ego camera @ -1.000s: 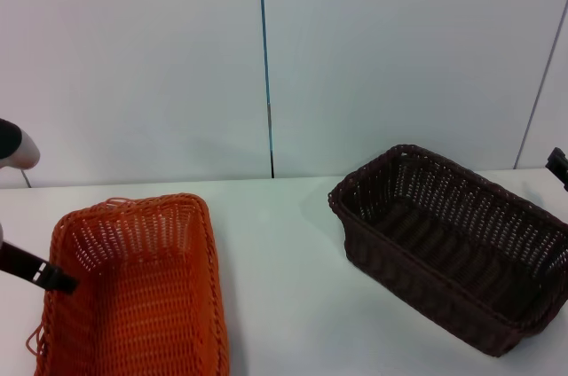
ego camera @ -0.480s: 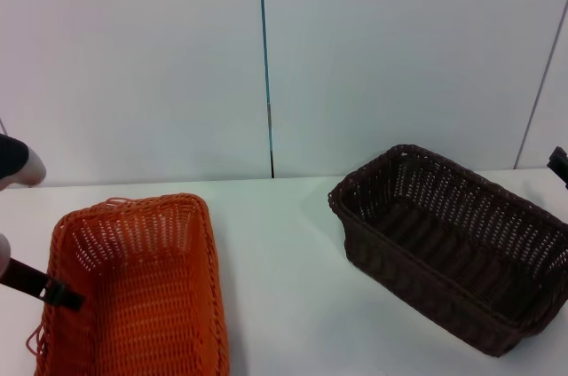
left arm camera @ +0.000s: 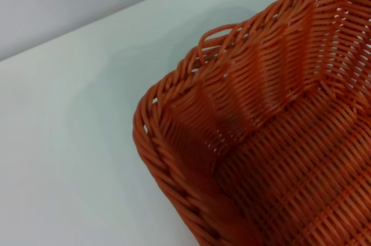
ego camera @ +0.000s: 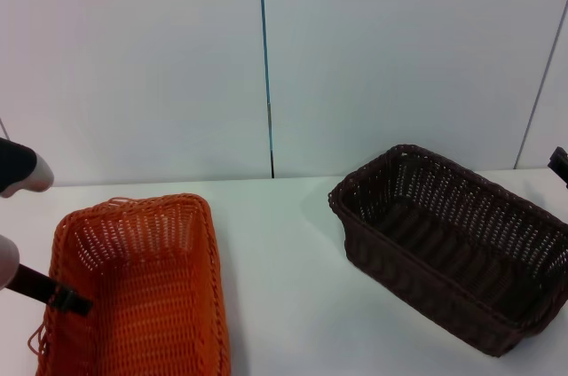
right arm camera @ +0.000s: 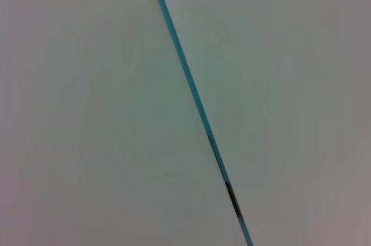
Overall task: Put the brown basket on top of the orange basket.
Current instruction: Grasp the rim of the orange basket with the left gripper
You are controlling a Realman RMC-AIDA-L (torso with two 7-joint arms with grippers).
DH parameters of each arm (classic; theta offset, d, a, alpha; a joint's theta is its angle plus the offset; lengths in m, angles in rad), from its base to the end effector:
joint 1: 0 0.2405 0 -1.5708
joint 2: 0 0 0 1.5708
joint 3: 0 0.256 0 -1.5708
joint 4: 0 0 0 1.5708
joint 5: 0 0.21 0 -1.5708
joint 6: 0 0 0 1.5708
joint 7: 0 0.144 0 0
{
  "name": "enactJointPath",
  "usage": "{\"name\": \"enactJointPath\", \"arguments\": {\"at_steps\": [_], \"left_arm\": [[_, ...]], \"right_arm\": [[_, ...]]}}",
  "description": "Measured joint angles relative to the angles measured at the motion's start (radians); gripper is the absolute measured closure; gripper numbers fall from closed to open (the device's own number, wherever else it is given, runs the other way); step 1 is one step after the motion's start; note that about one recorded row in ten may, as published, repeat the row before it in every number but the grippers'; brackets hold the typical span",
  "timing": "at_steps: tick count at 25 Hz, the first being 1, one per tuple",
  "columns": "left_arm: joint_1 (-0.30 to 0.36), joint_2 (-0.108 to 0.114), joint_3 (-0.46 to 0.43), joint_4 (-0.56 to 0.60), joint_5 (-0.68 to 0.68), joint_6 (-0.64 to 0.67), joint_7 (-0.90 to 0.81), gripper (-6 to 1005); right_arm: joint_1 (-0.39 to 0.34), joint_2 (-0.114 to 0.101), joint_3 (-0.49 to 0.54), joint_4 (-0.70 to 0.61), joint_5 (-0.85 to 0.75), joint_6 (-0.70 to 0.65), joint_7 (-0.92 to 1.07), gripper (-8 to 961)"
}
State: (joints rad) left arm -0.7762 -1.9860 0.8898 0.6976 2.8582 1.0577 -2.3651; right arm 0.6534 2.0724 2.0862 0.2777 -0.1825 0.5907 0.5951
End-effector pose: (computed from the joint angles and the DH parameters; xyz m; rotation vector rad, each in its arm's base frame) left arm -0.3029 0.4241 0.0450 -2.1683 -1.1065 0.4353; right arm 0.3180 0.4346 0.0361 -1.1361 -1.5279 -1.5618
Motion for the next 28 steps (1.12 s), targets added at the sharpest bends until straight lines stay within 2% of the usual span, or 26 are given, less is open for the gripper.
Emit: {"name": "enactJointPath", "arguments": {"at_steps": [10,20,26,28], "left_arm": [[0.0,-0.018,0.007,-0.001,-0.001,-0.012,-0.003,380],[0.001,-0.011,0.026,0.005,-0.001,0.003,-0.055,567],[0.008,-0.016,0.091,0.026,-0.001,0.013,-0.059,688],[0.008,-0.018,0.106,0.026,-0.001,0.012,-0.058,693]], "right_arm": [[0.0,0.0,-0.001,0.0,0.0,-0.001,0.0,25],[-0.002,0.002,-0.003,-0.002,0.0,-0.002,0.0,26],[-0.003,0.002,-0.002,-0.002,0.0,-0.001,0.0,26],[-0.003,0.002,-0.002,-0.002,0.0,-0.001,0.0,26]]}}
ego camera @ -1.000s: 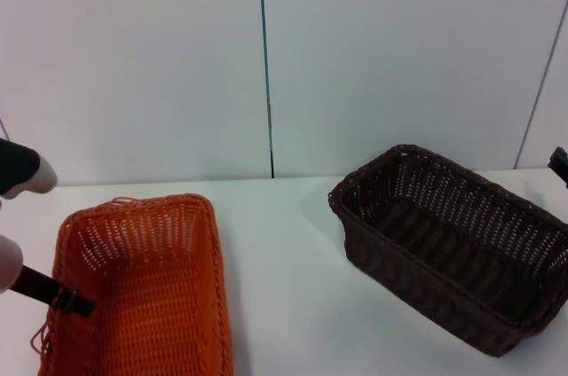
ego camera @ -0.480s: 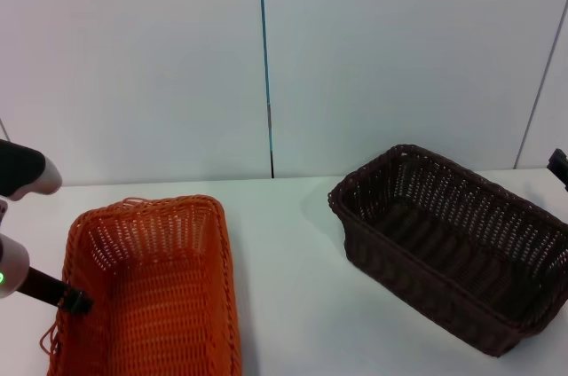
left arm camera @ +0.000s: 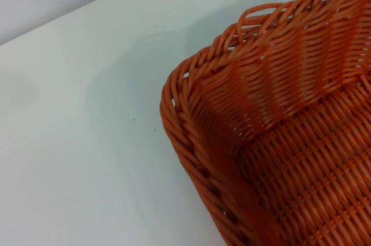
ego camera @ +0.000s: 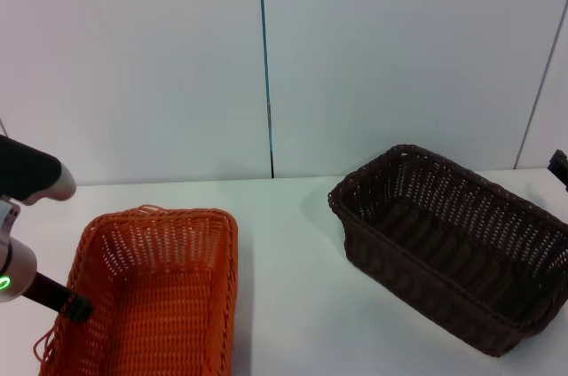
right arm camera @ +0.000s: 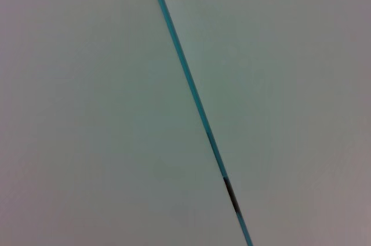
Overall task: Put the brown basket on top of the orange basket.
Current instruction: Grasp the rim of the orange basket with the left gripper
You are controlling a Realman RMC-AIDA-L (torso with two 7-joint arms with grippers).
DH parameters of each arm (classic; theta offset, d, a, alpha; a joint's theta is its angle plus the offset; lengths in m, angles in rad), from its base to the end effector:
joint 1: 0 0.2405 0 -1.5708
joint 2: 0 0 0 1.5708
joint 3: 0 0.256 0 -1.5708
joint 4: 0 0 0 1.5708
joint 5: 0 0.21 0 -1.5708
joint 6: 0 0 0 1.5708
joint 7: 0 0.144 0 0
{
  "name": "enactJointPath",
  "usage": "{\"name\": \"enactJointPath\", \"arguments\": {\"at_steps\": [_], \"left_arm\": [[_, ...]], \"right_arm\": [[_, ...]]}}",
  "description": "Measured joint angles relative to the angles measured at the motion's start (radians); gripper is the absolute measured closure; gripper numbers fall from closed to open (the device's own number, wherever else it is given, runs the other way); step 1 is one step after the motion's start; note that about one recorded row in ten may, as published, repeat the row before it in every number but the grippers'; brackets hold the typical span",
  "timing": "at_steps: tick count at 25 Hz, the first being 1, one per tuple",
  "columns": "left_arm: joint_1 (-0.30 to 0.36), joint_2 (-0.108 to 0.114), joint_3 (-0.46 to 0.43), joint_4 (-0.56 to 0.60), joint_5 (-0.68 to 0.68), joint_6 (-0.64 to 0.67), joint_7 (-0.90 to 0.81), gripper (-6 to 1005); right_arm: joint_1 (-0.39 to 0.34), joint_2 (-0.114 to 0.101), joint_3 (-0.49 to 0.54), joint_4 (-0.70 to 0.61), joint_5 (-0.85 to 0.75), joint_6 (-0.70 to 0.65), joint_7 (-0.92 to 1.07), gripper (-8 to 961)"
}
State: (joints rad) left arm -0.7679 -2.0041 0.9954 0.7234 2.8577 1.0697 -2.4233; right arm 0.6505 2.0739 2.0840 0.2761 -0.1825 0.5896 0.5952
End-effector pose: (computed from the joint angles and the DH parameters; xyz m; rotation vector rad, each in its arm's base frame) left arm -0.2945 0.4207 0.0309 -2.1919 -1.0820 0.4943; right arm 0.3193 0.4333 0.0346 -1.1422 -1.5300 -1.5618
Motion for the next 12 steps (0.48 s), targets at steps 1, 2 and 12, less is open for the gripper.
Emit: {"name": "enactJointPath", "arguments": {"at_steps": [1,2,12], "left_arm": [[0.0,0.0,0.003,-0.001,0.0,-0.001,0.002,695],[0.001,-0.001,0.01,-0.001,0.0,-0.004,0.006,697],[0.016,-0.02,0.087,-0.005,0.002,-0.036,0.012,728]], "right_arm": [[0.0,0.0,0.0,0.0,0.0,0.0,0.0,26],[-0.001,0.0,0.0,0.0,0.0,0.0,0.0,26],[-0.002,0.0,0.004,0.0,0.0,0.001,0.0,26]]}}
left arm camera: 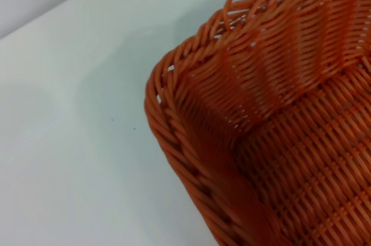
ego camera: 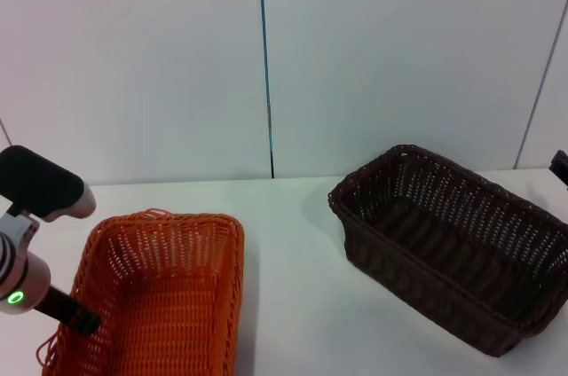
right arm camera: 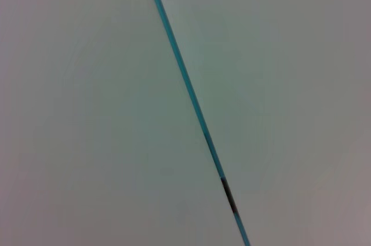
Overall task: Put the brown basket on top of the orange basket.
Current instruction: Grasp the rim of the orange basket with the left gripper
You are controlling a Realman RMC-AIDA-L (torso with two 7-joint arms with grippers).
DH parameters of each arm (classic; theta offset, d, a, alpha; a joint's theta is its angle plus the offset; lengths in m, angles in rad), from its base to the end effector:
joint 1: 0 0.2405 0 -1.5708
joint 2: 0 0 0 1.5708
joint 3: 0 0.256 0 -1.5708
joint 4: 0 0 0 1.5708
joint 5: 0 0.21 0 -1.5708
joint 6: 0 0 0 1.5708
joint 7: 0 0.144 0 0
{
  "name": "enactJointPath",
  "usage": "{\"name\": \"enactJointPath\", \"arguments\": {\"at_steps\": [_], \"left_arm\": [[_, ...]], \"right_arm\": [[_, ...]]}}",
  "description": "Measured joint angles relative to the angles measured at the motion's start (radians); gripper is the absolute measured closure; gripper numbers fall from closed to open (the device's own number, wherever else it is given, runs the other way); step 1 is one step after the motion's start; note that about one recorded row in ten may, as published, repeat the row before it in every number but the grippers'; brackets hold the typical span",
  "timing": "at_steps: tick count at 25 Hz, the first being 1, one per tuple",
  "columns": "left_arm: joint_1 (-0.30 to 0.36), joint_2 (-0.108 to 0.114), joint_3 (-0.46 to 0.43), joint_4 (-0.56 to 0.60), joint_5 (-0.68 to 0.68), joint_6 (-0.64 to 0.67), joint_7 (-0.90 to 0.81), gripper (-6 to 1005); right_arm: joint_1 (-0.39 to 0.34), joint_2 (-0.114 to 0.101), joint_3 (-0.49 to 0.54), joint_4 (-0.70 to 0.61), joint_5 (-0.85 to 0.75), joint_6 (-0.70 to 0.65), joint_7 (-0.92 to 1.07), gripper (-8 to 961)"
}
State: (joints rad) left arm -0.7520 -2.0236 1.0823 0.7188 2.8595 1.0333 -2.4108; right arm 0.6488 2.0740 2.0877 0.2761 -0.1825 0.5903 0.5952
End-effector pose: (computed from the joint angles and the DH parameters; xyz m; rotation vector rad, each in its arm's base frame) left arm -0.2948 0.4157 0.0146 -2.2318 -0.9977 0.5600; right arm 0.3203 0.4327 0.0351 -1.1446 -1.5250 -1.5638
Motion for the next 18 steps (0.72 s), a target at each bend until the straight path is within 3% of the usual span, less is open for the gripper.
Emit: {"name": "enactJointPath", "arguments": {"at_steps": [18], "left_arm": [[0.015,-0.002,0.007,0.051,-0.002,0.01,-0.007,757]], "right_arm": [[-0.003,0.0,0.0,-0.007,0.0,0.001,0.0,25]]}}
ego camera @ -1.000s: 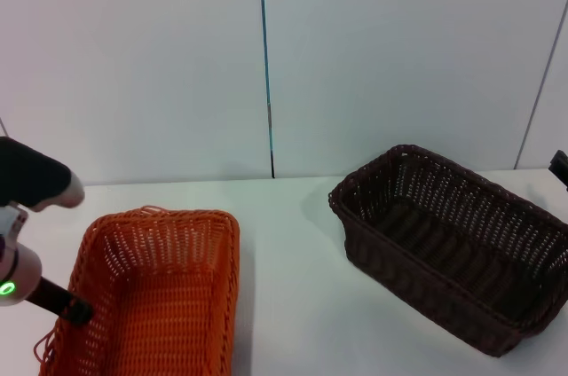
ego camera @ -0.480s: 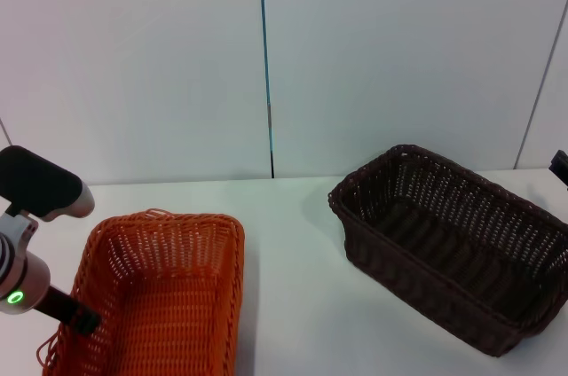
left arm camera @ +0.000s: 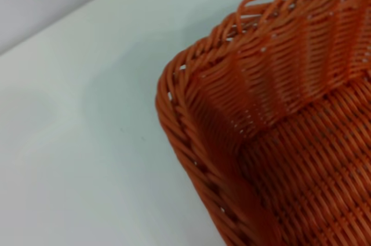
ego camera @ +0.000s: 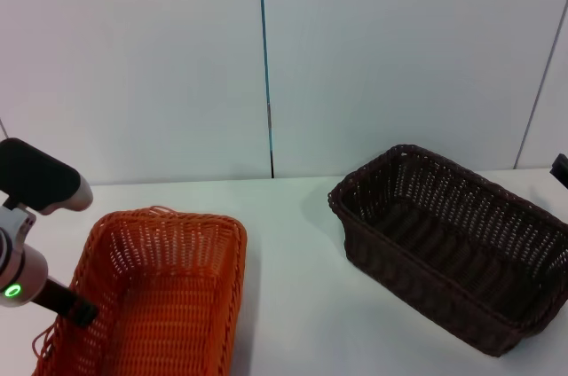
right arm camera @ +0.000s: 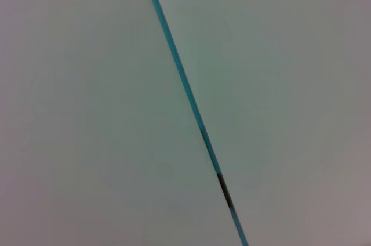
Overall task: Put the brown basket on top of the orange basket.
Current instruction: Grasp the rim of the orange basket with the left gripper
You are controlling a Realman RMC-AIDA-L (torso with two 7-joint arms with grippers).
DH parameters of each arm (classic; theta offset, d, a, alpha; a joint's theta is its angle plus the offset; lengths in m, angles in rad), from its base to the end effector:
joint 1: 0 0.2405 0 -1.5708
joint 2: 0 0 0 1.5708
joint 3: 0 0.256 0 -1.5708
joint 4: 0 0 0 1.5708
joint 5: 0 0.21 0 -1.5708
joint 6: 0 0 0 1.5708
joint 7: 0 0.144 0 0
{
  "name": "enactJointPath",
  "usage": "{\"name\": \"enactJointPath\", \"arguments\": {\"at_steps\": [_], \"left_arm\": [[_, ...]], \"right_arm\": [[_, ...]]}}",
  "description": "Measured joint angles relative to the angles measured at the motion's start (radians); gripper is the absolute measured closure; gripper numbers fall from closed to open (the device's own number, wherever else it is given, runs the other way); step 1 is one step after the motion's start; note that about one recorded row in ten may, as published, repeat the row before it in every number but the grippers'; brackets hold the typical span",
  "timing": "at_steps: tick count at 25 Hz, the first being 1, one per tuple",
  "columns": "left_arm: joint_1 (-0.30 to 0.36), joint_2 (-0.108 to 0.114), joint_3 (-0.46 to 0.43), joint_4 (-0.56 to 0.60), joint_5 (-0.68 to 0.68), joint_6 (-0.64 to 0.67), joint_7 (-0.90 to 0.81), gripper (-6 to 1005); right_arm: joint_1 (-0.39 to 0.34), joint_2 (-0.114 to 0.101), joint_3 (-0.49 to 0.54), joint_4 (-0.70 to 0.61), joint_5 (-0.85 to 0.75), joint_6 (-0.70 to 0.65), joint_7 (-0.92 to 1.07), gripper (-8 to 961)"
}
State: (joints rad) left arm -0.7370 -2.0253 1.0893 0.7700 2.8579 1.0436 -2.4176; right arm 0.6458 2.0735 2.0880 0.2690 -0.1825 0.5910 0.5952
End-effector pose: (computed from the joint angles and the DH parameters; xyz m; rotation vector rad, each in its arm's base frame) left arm -0.2903 0.4180 0.0210 -2.2192 -0.9777 0.5410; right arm 0.3231 0.4307 0.0340 -1.1545 -1.5251 -1.5663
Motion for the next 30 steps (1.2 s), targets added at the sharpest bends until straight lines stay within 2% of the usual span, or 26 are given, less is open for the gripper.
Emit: {"name": "enactJointPath", "arguments": {"at_steps": [5,19,25,30], "left_arm": [[0.015,-0.007,0.001,0.029,0.001,0.003,-0.001,761],[0.035,-0.011,-0.004,0.017,0.0,-0.031,0.038,776],[0.024,-0.007,-0.019,0.024,-0.005,0.024,0.04,778],[0.006,-0.01,-0.083,0.056,-0.008,0.096,0.075,780]], "right_arm": [[0.0,-0.001,0.001,-0.002,0.0,0.001,0.0,25],[0.001,-0.001,0.0,-0.004,0.0,0.001,0.0,25],[0.001,-0.001,-0.002,-0.003,0.0,0.001,0.0,25],[0.001,-0.001,-0.005,-0.003,0.0,0.001,0.0,25]]}}
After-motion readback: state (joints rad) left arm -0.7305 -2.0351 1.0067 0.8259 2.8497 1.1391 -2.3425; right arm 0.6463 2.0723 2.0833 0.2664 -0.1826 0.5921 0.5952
